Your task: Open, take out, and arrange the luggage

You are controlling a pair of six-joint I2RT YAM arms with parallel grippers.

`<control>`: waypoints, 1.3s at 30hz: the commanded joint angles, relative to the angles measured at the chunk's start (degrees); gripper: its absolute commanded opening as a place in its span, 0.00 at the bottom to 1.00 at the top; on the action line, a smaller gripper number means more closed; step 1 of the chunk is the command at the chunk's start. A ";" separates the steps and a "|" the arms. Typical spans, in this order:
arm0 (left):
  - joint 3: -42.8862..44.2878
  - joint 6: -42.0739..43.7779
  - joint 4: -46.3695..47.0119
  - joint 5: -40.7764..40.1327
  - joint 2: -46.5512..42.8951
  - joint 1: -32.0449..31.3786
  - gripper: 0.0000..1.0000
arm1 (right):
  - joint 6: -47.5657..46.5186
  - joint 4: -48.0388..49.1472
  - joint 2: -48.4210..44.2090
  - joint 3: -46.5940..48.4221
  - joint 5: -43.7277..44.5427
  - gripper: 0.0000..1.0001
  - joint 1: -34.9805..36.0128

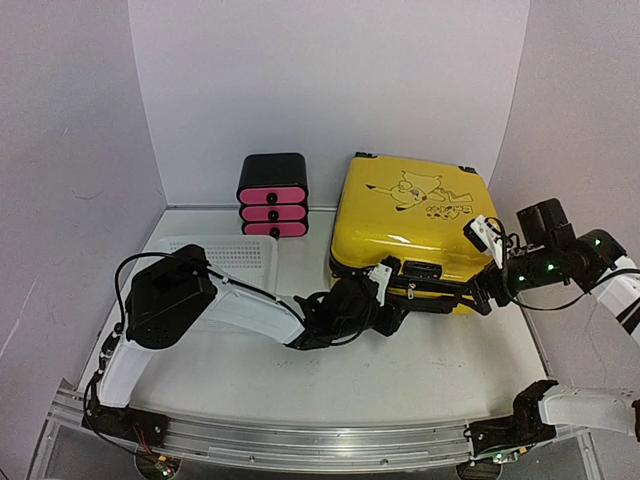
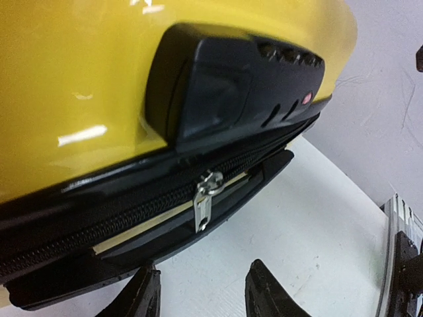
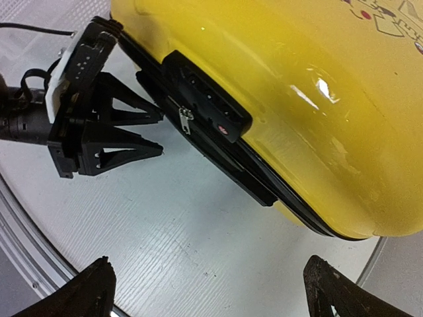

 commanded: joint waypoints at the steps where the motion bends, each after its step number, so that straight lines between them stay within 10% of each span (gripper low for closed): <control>1: 4.11 -1.26 2.33 -2.31 -0.05 -0.79 0.45 | 5.84 3.17 -1.85 2.59 3.64 0.98 0.14; 18: 18.84 1.83 -10.59 -24.01 7.79 -3.52 0.36 | 4.83 5.16 -9.80 1.03 6.30 0.98 0.17; 39: 26.61 0.91 -14.46 -37.28 11.28 -3.70 0.03 | 6.60 7.44 -9.35 0.14 4.83 0.98 0.14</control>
